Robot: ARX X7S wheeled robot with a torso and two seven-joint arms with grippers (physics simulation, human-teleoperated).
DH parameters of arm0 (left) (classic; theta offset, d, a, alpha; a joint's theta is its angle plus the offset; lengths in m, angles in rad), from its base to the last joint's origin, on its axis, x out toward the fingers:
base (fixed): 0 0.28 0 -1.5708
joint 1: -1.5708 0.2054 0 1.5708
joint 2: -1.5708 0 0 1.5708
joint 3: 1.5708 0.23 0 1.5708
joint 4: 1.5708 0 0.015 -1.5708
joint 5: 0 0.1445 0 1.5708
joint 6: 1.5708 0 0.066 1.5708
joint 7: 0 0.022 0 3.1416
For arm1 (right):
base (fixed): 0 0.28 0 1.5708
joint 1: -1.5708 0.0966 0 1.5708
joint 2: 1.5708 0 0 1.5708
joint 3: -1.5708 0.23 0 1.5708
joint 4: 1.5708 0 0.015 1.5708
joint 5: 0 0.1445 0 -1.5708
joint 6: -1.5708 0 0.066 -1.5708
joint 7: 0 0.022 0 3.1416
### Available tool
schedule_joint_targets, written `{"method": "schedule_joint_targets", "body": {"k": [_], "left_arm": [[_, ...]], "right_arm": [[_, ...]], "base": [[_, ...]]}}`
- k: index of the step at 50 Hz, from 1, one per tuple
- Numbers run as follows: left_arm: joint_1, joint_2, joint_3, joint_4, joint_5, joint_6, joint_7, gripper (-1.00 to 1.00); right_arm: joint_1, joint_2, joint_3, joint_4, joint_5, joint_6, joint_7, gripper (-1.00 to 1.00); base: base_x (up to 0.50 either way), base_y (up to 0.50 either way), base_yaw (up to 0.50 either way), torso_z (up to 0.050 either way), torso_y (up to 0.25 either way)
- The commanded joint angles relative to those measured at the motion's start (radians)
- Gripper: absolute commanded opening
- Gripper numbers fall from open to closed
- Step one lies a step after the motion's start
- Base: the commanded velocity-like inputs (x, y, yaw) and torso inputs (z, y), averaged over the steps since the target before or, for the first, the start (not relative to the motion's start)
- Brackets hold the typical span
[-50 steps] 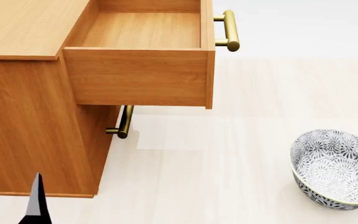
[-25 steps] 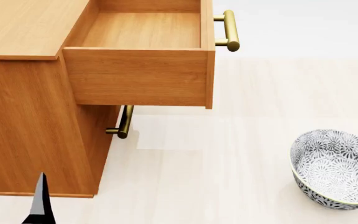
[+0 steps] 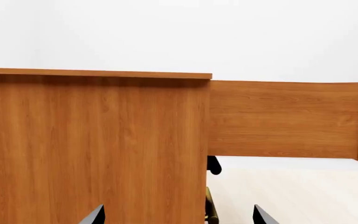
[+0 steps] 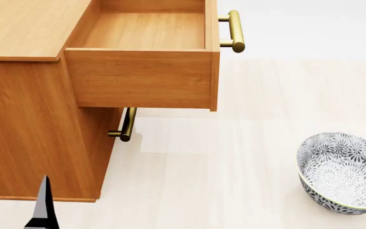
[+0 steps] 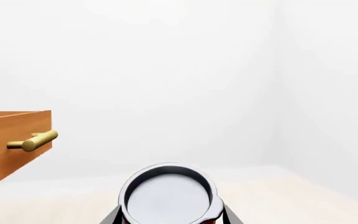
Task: Put the ketchup in the top drawer of the cabinet.
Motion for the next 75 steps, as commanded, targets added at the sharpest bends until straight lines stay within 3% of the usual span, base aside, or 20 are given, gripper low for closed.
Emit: {"method": "schedule_joint_targets", "body": {"k": [1, 25, 44, 47, 59, 75], "left_arm": [[-0.004, -0.002, 0.004, -0.001, -0.002, -0.001, -0.003, 1.0], [-0.011, -0.008, 0.006, -0.007, -0.011, 0.001, -0.007, 1.0], [-0.016, -0.011, 0.006, -0.017, -0.018, 0.007, -0.011, 1.0], [-0.015, -0.011, 0.006, -0.019, -0.018, 0.008, -0.012, 1.0], [-0.017, -0.012, 0.011, -0.021, -0.02, 0.012, -0.015, 1.0], [-0.016, -0.013, 0.012, -0.031, -0.02, 0.023, -0.018, 1.0]], "right_arm": [[0.066, 0.1, 0.053, -0.115, 0.095, 0.148, 0.1, -1.0], [0.375, 0.376, 0.052, -0.132, 0.422, 0.34, 0.343, -1.0], [0.773, 0.581, -0.215, -0.057, 0.579, 0.354, 0.473, -1.0], [0.904, 0.613, -0.307, -0.031, 0.615, 0.363, 0.495, -1.0], [1.167, 0.594, -0.509, 0.006, 0.616, 0.412, 0.504, -1.0], [1.514, 0.458, -0.737, 0.1, 0.551, 0.527, 0.462, -1.0]], "base": [[0.0, 0.0, 0.0, 0.0, 0.0], [0.0, 0.0, 0.0, 0.0, 0.0], [0.0, 0.0, 0.0, 0.0, 0.001], [0.0, 0.0, 0.0, 0.0, 0.0], [0.0, 0.0, 0.0, 0.0, 0.0], [0.0, 0.0, 0.0, 0.0, 0.0]]}}
